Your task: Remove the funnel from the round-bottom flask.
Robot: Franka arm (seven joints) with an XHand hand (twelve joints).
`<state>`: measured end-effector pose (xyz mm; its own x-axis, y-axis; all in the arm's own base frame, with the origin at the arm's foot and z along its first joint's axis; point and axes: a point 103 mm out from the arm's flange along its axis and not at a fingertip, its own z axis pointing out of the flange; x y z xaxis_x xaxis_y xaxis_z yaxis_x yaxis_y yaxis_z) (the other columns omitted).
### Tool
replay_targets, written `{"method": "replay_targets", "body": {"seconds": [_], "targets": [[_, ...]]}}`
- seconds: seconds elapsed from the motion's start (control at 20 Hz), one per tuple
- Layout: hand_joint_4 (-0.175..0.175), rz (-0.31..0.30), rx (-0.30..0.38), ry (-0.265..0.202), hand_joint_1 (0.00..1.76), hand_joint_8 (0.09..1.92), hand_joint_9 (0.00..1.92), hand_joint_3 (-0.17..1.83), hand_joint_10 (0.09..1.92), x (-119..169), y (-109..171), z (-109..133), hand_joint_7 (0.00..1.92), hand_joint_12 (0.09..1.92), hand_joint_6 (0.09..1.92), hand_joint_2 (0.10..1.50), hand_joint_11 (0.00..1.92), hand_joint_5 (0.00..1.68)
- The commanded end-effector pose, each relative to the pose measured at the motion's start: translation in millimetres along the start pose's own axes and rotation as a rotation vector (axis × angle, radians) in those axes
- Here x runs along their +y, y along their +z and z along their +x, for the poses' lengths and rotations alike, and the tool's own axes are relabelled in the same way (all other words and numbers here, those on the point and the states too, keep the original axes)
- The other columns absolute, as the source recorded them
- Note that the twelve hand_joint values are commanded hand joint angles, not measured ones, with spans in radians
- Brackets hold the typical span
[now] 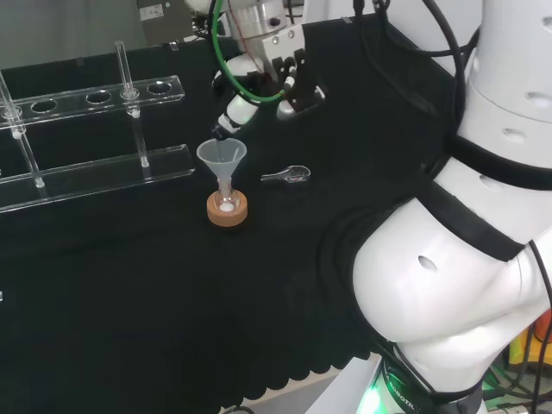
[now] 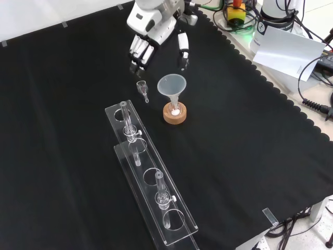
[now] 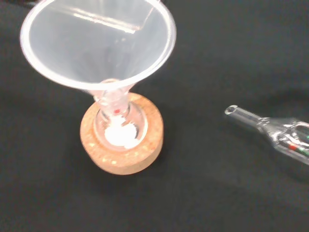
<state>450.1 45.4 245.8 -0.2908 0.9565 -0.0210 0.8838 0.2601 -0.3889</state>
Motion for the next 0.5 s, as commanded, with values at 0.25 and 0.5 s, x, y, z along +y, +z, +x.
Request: {"method": "replay_targets", "body": {"seconds": [0.25,0.5], "targets": [[-0.032,0.043,0.000,-0.048,0.48,0.63,0.27,0.26,0.78,17,19,21,0.00,1.35,0.09,0.71,0.37,0.00],[-0.032,0.046,-0.007,-0.049,0.49,0.61,0.25,0.25,0.78,19,24,20,0.00,1.34,0.09,0.71,0.37,0.00]]}}
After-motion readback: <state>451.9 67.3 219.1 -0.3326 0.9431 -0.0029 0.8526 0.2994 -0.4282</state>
